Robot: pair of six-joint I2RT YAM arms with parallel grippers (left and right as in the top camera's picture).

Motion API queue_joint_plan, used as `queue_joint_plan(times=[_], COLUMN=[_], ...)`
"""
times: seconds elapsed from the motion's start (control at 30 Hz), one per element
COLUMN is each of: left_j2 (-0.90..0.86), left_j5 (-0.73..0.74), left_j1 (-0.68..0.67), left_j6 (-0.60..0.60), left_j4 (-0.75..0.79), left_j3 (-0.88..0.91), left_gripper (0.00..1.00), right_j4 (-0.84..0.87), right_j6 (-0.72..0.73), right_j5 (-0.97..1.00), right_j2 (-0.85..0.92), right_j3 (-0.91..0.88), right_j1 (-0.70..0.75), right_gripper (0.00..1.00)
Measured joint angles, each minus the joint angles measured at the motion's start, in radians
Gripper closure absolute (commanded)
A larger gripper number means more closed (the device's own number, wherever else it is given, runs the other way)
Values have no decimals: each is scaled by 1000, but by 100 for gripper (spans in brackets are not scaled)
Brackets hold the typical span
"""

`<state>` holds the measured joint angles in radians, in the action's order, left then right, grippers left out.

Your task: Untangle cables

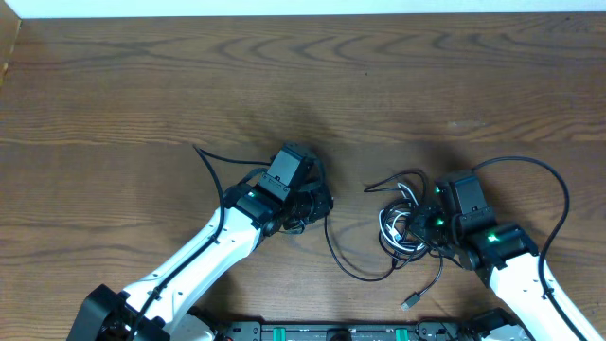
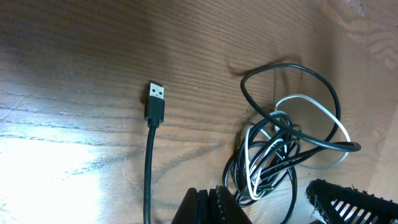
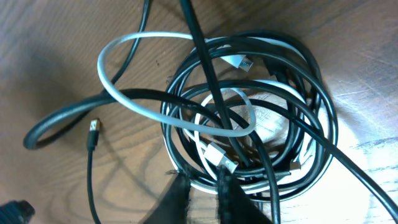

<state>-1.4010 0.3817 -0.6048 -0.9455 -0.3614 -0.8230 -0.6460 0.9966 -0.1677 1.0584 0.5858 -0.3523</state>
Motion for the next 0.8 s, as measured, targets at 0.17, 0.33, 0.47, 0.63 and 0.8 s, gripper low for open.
queue_joint_plan(times=[0.17, 0.33, 0.47, 0.63, 0.8], left_j2=[0, 0, 0, 0, 0], left_j5=[-42, -106, -134, -219, -292], left_j1=[0, 0, 0, 0, 0], left_j6=[0, 0, 0, 0, 0], left_j4=[-1, -1, 0, 0, 0], left_j3=[0, 0, 0, 0, 0], left_gripper=[92, 92, 92, 92, 92], right_j4=[0, 0, 3, 4, 3], right_j6=[-3, -2, 1, 7, 13], right_j5=[0, 0, 3, 8, 19], right_j2=[0, 0, 0, 0, 0], right_j3=[0, 0, 0, 0, 0], right_j1=[0, 0, 0, 0, 0], right_gripper=[69, 51, 43, 10, 1])
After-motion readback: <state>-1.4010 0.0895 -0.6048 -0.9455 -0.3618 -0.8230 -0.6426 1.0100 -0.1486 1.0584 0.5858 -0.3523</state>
